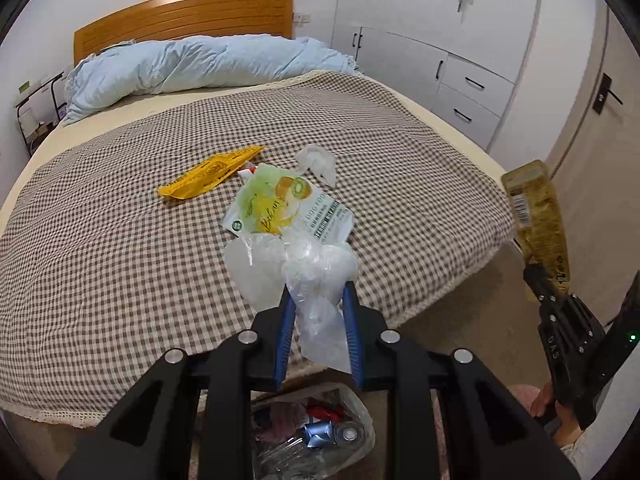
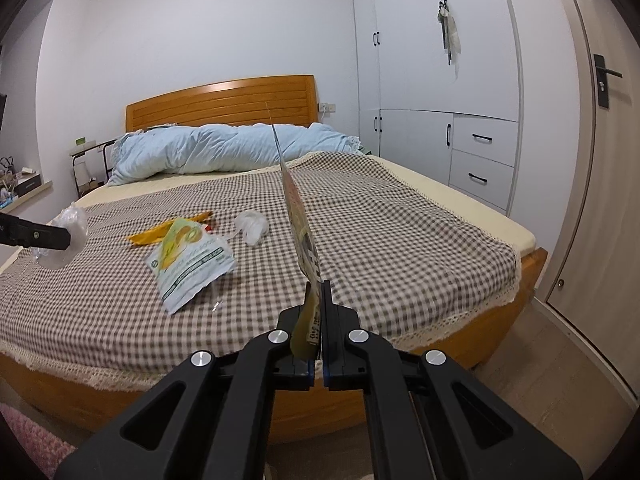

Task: Collect trash
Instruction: 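Carry the clear plastic wrap and gold packet to the floor trash bin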

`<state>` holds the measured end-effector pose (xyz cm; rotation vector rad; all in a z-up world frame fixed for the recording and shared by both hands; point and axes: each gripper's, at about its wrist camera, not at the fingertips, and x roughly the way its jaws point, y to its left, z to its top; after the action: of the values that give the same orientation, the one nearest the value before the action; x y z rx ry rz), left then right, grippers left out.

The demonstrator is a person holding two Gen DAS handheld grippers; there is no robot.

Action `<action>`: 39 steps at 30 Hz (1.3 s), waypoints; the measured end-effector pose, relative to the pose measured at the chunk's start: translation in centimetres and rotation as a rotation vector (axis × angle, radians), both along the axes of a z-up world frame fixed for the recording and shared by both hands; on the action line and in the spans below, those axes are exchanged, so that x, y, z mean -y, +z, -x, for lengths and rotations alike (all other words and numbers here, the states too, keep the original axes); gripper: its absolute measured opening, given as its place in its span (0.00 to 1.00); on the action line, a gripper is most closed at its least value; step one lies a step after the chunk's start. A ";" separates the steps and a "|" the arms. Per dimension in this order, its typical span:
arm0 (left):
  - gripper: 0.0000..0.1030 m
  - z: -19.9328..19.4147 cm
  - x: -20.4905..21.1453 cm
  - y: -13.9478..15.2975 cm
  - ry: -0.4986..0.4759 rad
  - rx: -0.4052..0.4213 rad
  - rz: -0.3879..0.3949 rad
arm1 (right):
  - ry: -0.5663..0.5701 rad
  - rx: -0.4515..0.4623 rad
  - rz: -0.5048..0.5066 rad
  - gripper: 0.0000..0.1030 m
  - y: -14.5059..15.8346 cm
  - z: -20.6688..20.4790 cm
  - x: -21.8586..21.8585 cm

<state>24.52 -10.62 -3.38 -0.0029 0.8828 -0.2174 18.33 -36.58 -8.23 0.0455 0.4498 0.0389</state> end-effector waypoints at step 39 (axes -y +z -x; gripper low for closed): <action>0.21 10.8 0.0 -12.9 -0.156 -0.062 -0.050 | 0.073 -0.264 0.106 0.02 -9.4 8.1 -3.3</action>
<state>13.69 -10.60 -16.30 0.1068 0.9509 -0.3425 10.24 -33.25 -17.59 -0.0715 0.7164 0.0817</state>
